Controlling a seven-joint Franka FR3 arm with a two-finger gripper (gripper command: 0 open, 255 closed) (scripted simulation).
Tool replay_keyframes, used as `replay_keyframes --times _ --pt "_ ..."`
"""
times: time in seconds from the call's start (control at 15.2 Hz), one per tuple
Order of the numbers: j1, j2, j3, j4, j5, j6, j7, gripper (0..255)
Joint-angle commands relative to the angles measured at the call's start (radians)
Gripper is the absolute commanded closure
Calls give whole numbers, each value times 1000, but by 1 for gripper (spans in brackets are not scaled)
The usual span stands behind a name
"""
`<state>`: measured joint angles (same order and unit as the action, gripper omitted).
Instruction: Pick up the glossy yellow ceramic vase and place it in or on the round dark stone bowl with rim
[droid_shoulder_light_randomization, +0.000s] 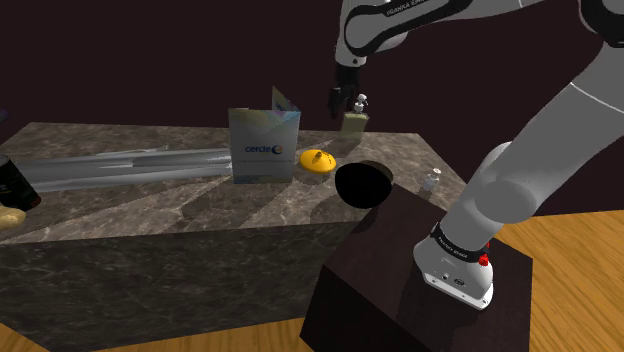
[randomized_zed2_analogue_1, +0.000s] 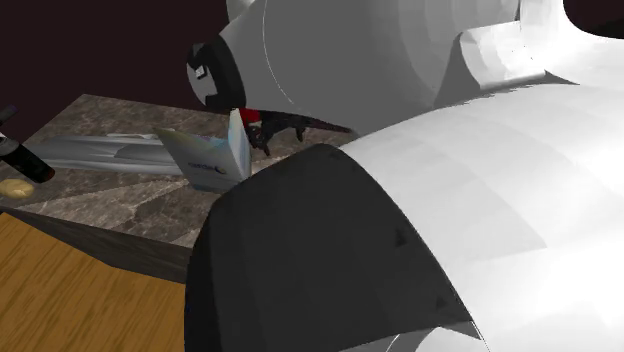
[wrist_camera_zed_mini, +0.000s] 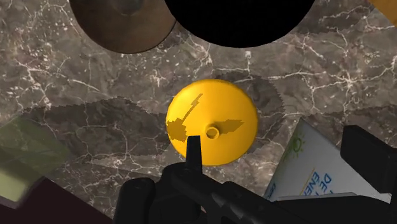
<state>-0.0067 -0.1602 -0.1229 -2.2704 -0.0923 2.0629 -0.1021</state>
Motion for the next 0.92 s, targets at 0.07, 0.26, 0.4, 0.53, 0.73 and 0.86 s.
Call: replay_keyframes --times 0.07,0.26,0.4,0.53,0.73,0.86 --pt "-7 120 -16 47 19 53 -27 0" --pt "-13 237 -21 101 43 95 -48 0" --pt "-19 316 -23 143 60 118 -61 0" --pt "-26 395 -22 189 77 136 -75 0" --pt "-39 514 -18 267 102 155 -94 0" --pt "-49 594 -13 326 117 162 -104 0"
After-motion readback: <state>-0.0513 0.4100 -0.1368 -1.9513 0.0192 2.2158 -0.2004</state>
